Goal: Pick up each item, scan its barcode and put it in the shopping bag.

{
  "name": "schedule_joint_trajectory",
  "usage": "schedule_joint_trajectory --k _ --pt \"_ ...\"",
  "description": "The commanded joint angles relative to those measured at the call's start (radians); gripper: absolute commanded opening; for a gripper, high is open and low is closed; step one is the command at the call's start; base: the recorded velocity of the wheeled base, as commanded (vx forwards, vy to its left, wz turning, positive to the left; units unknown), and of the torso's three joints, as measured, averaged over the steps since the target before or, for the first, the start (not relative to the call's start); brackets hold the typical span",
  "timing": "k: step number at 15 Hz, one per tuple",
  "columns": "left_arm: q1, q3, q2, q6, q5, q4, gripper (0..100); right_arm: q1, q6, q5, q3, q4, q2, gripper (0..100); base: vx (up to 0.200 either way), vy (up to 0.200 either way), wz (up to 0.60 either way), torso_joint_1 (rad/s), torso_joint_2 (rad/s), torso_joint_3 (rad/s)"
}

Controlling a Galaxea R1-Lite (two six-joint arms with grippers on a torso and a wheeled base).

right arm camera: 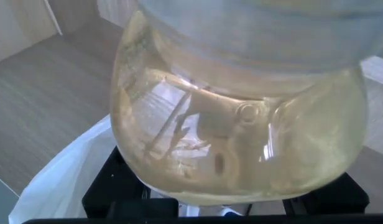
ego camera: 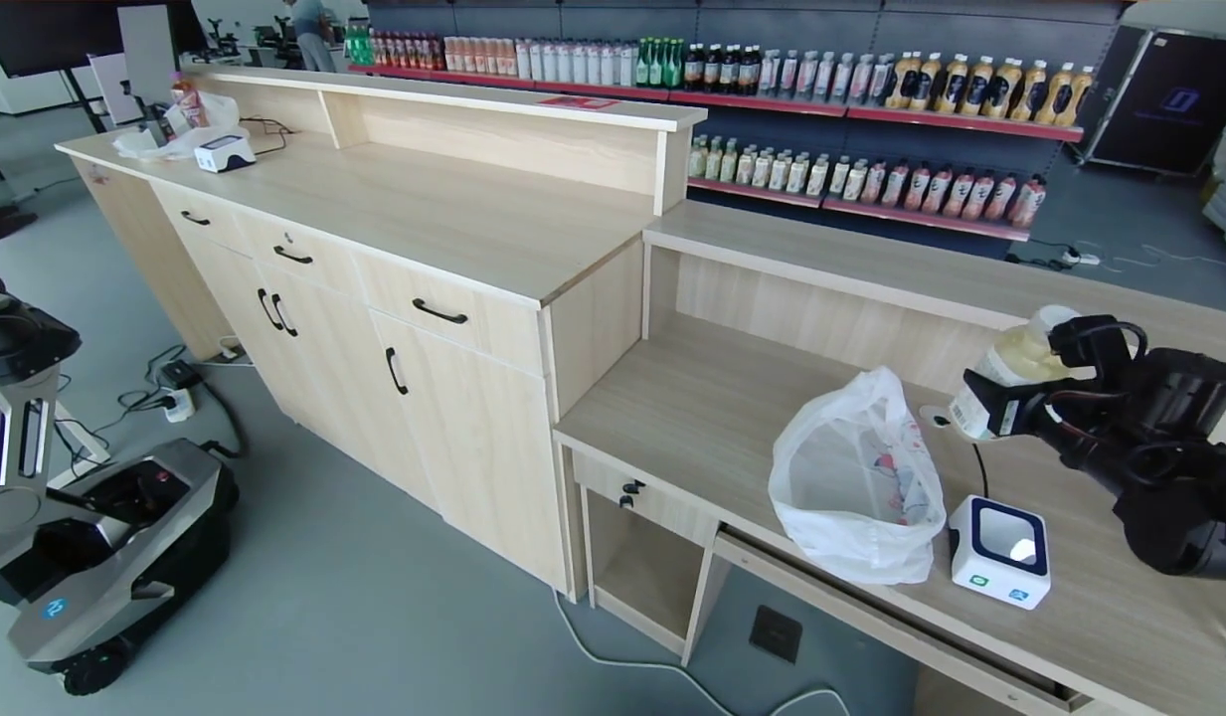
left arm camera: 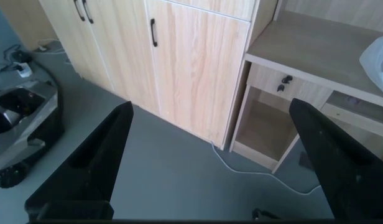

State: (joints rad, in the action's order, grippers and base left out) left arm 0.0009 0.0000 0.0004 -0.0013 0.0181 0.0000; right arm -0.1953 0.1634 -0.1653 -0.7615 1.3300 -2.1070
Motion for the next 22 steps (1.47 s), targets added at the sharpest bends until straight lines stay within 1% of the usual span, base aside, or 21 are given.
schedule_joint_trajectory --k 1,3,4,14,22 --pt "0.001 0.000 0.000 0.000 0.000 0.000 100 0.034 -0.030 0.035 -0.029 -0.002 -0.134 0 0.000 0.000 0.00 0.000 0.00 0.000" --pt "0.001 0.000 0.001 0.000 0.000 0.000 100 0.053 -0.030 0.035 -0.084 0.014 -0.205 0 0.000 0.000 0.00 0.000 0.00 0.000" --pt "0.001 0.000 0.001 0.000 0.000 0.000 100 0.060 -0.030 0.035 -0.144 0.029 -0.260 0 0.000 0.000 0.00 0.000 0.00 0.000" --pt "0.001 0.000 0.001 0.000 0.000 0.000 100 0.056 -0.031 0.035 -0.398 -0.020 -0.467 0 0.000 0.000 0.00 0.000 0.00 0.000" --pt "0.001 0.000 0.001 0.000 -0.001 0.000 100 0.060 -0.030 0.033 -0.426 -0.014 -0.553 0 0.000 0.000 0.00 0.000 0.00 0.000"
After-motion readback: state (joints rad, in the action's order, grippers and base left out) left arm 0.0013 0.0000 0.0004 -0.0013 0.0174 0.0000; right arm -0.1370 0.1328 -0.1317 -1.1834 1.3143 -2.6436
